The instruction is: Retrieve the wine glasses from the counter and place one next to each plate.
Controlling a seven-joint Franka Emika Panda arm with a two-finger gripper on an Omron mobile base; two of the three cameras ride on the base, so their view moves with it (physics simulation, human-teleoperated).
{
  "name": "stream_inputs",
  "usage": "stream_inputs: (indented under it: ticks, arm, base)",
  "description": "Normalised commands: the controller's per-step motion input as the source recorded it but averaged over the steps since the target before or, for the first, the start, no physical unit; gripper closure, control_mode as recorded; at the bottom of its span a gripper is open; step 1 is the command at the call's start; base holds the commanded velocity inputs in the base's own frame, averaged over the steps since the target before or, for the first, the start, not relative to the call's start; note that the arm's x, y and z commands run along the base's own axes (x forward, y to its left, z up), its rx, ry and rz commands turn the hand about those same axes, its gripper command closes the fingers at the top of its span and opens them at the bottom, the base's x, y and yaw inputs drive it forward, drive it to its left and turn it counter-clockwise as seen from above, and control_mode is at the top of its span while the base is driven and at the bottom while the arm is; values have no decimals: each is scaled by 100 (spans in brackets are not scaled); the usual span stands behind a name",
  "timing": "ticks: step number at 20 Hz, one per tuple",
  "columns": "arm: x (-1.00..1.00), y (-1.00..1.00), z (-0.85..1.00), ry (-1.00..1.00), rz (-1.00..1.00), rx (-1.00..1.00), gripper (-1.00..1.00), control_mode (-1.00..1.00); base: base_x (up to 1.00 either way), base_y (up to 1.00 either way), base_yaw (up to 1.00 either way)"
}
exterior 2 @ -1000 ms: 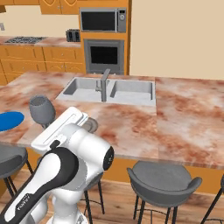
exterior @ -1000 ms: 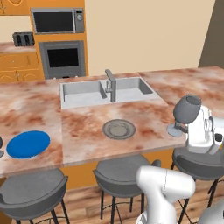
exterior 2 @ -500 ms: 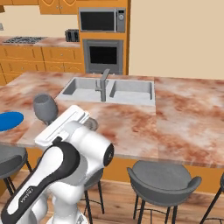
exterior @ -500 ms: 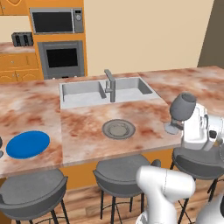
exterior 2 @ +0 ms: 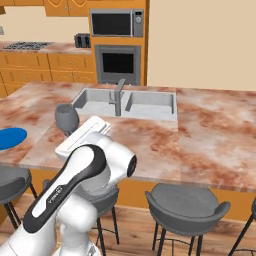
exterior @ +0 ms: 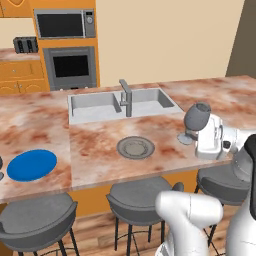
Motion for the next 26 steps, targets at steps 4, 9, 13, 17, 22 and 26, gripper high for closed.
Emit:
stream_inputs:
  ticks: [4, 9, 13, 17, 22, 26]
  arm:
    - [53, -28, -36, 0, 8, 0, 100, -100]
    - [43, -24, -34, 0, 4, -6, 100, -100]
    - [42, -24, -35, 0, 3, -8, 100, -100]
    - [37, -23, -40, 0, 3, -9, 100, -100]
    - [38, -10, -37, 4, 0, -9, 100, -100]
    - [30, -1, -30, 2, 0, -8, 100, -100]
  base:
    - [0, 0, 0]
    - [0, 0, 0]
    - [0, 0, 0]
    - [0, 0, 0]
    - [0, 0, 0]
    - [0, 0, 0]
